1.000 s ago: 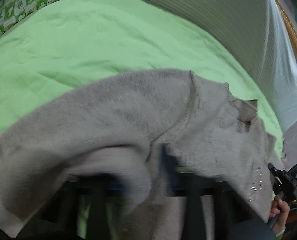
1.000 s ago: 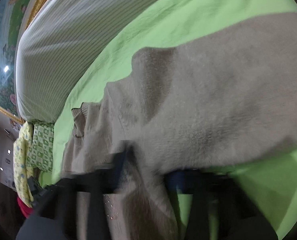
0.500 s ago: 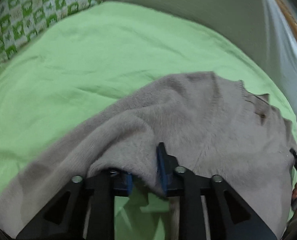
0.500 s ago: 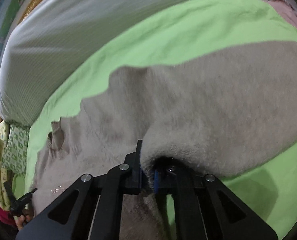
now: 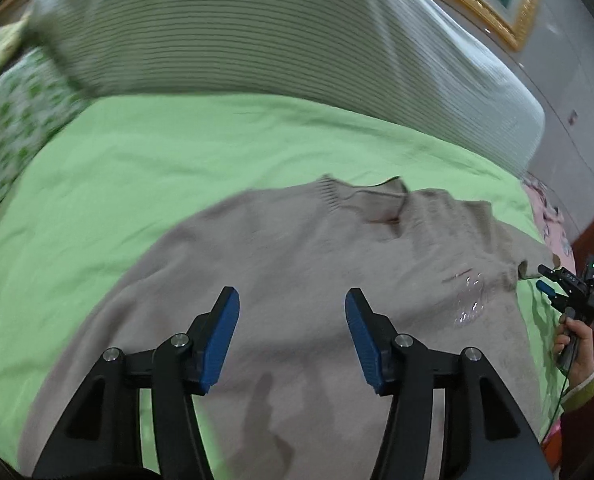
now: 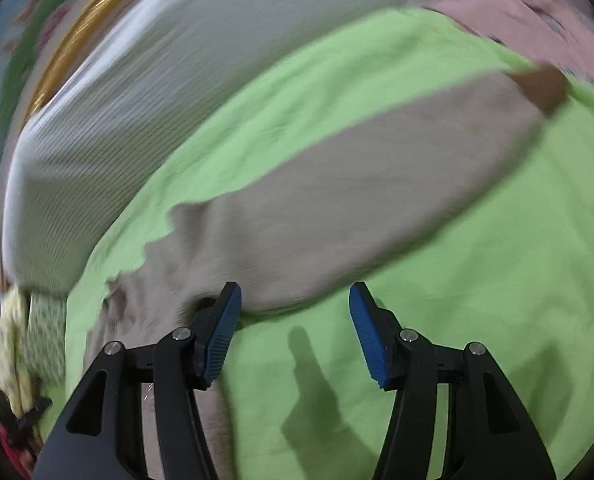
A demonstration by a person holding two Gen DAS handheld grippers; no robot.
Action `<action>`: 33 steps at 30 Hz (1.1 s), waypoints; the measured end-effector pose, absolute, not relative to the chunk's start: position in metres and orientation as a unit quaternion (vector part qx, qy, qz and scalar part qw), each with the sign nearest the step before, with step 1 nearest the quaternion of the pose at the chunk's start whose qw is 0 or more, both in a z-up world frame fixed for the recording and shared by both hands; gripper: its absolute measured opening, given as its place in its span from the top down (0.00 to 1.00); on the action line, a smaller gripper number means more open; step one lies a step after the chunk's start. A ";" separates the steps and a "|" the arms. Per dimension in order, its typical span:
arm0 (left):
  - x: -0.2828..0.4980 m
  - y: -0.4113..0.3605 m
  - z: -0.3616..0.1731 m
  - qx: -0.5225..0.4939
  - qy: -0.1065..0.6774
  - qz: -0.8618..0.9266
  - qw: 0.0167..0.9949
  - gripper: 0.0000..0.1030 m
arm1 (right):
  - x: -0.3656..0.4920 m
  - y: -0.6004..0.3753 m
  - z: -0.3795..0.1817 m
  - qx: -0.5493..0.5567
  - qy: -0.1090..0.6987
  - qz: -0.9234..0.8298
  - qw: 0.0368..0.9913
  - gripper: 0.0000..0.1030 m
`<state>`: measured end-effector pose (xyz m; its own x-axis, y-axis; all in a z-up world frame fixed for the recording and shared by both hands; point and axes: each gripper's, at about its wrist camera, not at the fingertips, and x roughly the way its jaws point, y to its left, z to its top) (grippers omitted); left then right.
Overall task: Fold small clothes
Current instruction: 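Grasp the brown-cuffed sleeve with the right gripper and lift it, then carry the sleeve across the sweater body with the right gripper and release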
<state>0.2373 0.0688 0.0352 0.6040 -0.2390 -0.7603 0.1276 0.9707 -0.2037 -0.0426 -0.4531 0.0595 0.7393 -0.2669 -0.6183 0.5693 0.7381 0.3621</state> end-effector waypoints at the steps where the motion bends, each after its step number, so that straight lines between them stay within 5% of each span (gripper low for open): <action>1: 0.253 0.055 0.031 -0.055 0.440 -0.107 0.890 0.45 | -0.046 -0.460 0.059 0.284 0.267 -0.247 0.887 0.44; 13: 0.386 -0.094 -0.046 0.001 0.536 -0.220 0.815 0.45 | -0.028 -0.559 0.067 0.366 0.176 -0.292 0.866 0.45; 15: 0.401 -0.112 -0.060 0.026 0.540 -0.201 0.817 0.46 | -0.020 -0.566 0.072 0.343 0.186 -0.301 0.870 0.85; 16: 0.410 -0.120 -0.067 0.041 0.541 -0.183 0.820 0.46 | -0.022 -0.569 0.076 0.339 0.185 -0.303 0.871 0.93; 25: 0.425 -0.135 -0.057 0.038 0.512 -0.129 0.848 0.49 | -0.064 -0.568 0.168 0.248 0.094 -0.332 0.905 0.93; 33: 0.323 -0.040 -0.011 -0.072 0.483 -0.138 0.862 0.43 | 0.007 -0.385 0.186 0.132 0.110 -0.095 0.981 0.93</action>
<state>0.3229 -0.0395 -0.0112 0.4952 -0.3075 -0.8126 0.1693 0.9515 -0.2569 0.0072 -0.3847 0.1856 0.9575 -0.1581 -0.2412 0.2162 0.9471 0.2373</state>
